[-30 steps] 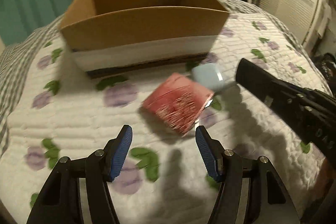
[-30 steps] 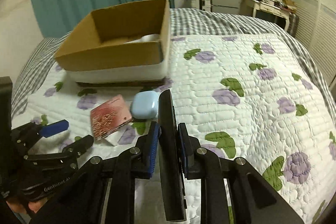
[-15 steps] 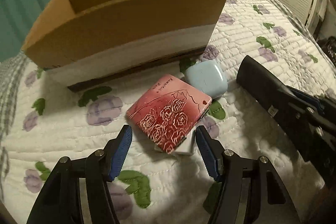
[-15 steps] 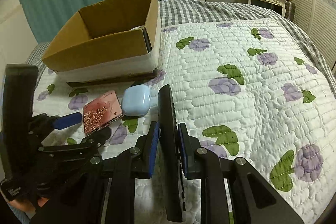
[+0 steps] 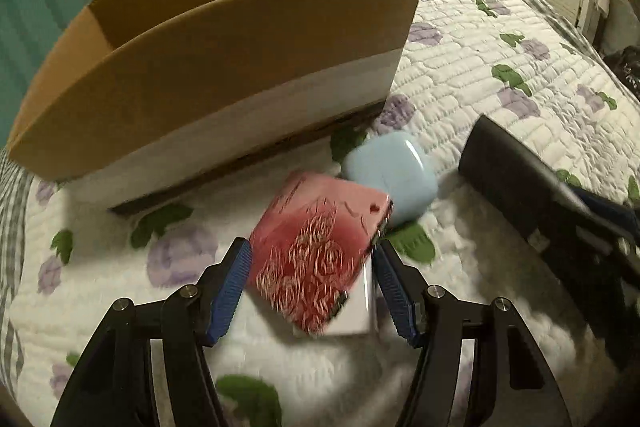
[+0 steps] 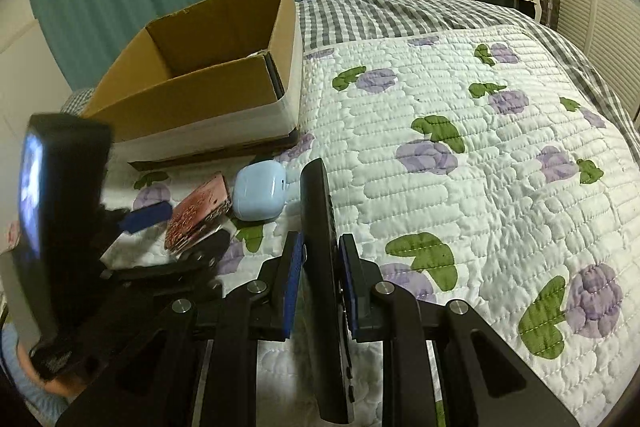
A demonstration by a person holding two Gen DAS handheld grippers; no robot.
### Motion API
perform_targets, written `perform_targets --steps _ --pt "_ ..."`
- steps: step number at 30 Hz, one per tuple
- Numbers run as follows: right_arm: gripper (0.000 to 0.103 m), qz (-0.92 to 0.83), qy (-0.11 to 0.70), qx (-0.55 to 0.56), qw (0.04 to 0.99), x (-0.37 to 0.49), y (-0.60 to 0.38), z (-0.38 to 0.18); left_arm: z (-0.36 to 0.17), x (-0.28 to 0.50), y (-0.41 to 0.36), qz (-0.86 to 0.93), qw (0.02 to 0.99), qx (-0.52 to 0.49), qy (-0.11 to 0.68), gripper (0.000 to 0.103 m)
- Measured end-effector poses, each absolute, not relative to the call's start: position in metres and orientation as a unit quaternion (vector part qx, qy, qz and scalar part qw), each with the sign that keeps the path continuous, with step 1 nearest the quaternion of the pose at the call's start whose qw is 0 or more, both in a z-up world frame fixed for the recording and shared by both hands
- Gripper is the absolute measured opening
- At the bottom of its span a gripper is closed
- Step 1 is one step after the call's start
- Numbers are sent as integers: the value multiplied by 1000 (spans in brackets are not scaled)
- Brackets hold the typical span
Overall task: Organize rigid objects
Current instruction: 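Carry remote and phone case into the box and open both tools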
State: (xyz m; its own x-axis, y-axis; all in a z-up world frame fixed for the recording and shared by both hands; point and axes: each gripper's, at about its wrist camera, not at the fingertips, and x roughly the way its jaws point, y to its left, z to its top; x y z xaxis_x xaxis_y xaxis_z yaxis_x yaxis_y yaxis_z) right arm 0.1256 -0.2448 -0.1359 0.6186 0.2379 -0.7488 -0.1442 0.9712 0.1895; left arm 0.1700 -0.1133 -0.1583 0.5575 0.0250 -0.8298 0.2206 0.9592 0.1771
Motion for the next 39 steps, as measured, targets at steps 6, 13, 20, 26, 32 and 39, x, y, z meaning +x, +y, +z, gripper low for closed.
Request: perform_targets --steps 6,13,20,26,32,39 --pt "18 105 425 55 897 128 -244 -137 -140 171 -96 -104 884 78 449 37" --pt "18 96 422 47 900 127 -239 -130 -107 156 -78 -104 902 64 414 12" --pt "18 97 387 30 916 120 -223 -86 -69 139 -56 -109 915 24 387 10" --pt "18 109 360 35 926 121 -208 -44 -14 129 -41 -106 932 0 346 10" --pt "18 127 308 26 942 145 -184 21 40 146 -28 -90 948 -12 306 10" --pt "18 143 285 18 948 199 -158 50 43 196 -12 -57 947 -2 316 10"
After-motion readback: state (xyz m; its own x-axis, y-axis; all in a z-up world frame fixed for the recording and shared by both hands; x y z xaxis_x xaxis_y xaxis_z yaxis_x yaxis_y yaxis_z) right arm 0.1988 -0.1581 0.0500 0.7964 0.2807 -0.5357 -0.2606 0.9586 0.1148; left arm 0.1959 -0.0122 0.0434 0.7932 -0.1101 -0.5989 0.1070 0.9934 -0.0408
